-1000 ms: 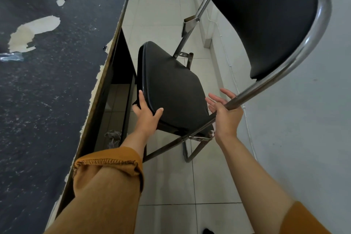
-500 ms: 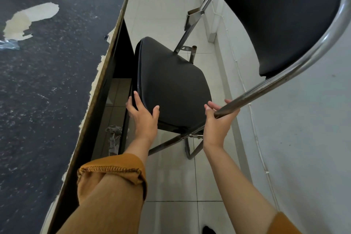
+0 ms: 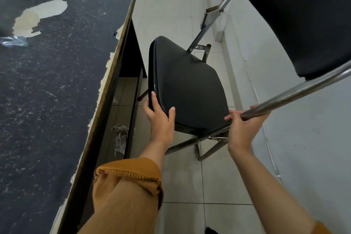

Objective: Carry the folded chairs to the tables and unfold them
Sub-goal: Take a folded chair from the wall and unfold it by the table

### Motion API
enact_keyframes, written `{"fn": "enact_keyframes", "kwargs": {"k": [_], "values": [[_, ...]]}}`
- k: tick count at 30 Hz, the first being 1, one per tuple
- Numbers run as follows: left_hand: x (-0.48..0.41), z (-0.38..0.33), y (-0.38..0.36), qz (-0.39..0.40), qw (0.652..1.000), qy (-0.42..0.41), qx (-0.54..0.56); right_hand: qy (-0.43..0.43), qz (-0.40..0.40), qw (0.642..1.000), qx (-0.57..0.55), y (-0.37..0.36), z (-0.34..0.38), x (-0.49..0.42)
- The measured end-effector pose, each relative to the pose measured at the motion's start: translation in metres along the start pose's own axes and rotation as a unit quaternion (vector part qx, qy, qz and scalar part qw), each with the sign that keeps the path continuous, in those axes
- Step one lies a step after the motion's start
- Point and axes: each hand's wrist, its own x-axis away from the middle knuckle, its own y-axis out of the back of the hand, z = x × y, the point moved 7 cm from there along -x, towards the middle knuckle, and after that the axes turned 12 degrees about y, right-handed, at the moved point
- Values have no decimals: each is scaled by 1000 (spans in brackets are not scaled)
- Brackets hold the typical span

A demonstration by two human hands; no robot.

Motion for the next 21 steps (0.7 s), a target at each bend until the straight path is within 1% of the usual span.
{"fn": "enact_keyframes", "kwargs": {"k": [2,4,8,10,11,13,15,17,20,21], "values": [[7,3,-7,3,1000,3,3,3,-1,1000,3,9,0,-5],[9,10,-15,16,1000,21,11,20,18,999,17,14,3,-8],[8,40,-33,79,990,112,25,57,88,993,53,18,3,-11],[12,55,-43,90,985,144,29,54,118,989,72,18,-5,-12],[15,61,-47,89,983,153,42,49,119,989,78,20,-10,-13],[21,68,-57,89,981,160,71,42,94,991,84,26,-20,-15],[21,74,-64,90,977,176,75,27,75,994,77,32,-26,-15],[14,81,-61,84,977,185,61,20,88,994,64,35,-30,-7],[-6,90,-49,76,981,178,23,11,132,989,63,27,-35,14],[-12,92,-46,77,981,177,13,6,130,990,60,23,-36,20]]}}
